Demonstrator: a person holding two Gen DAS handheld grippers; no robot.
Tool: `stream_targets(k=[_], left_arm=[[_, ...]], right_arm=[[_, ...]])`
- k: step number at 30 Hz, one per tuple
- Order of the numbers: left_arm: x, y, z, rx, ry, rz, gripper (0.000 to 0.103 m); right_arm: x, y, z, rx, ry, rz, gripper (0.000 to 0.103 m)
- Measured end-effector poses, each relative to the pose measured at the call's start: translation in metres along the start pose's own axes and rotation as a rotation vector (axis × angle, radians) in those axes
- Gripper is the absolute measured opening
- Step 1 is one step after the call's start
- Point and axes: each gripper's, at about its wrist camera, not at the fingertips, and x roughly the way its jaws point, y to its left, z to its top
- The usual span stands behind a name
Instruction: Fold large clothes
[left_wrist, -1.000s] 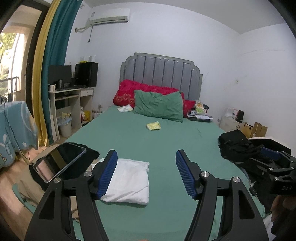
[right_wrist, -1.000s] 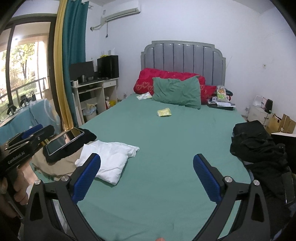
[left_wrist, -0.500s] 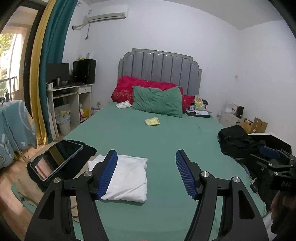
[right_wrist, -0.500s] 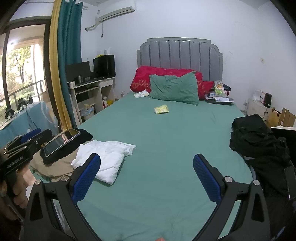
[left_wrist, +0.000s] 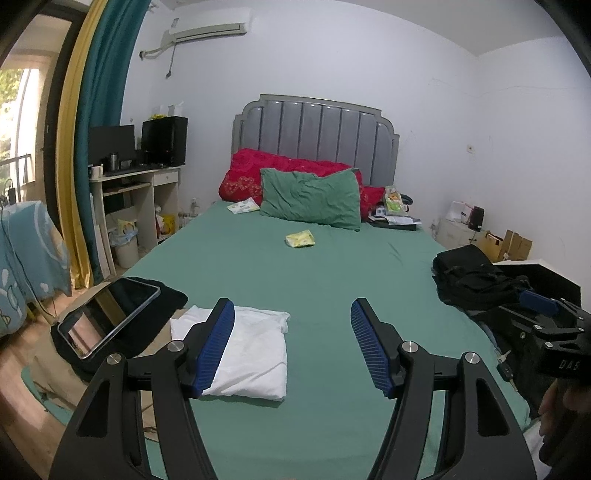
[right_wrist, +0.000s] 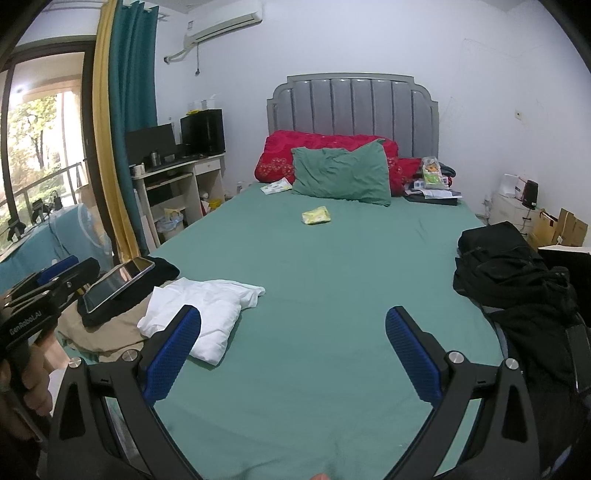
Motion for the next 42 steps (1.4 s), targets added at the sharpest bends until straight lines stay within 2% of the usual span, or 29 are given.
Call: stream_targets(k=[32,42], left_arm=[[0.002,-0.007,-0.001,0.013,0.001,-0.021,0.069],[0.011,-0.019,-0.007,0.034,0.035,-0.052,0.069]], right_arm=[[-0.003,0.002,-0.005,0.001,0.007,-0.003,0.099],[0.003,-0.001,-0.015,0.003,0.024,-0.005,0.099]])
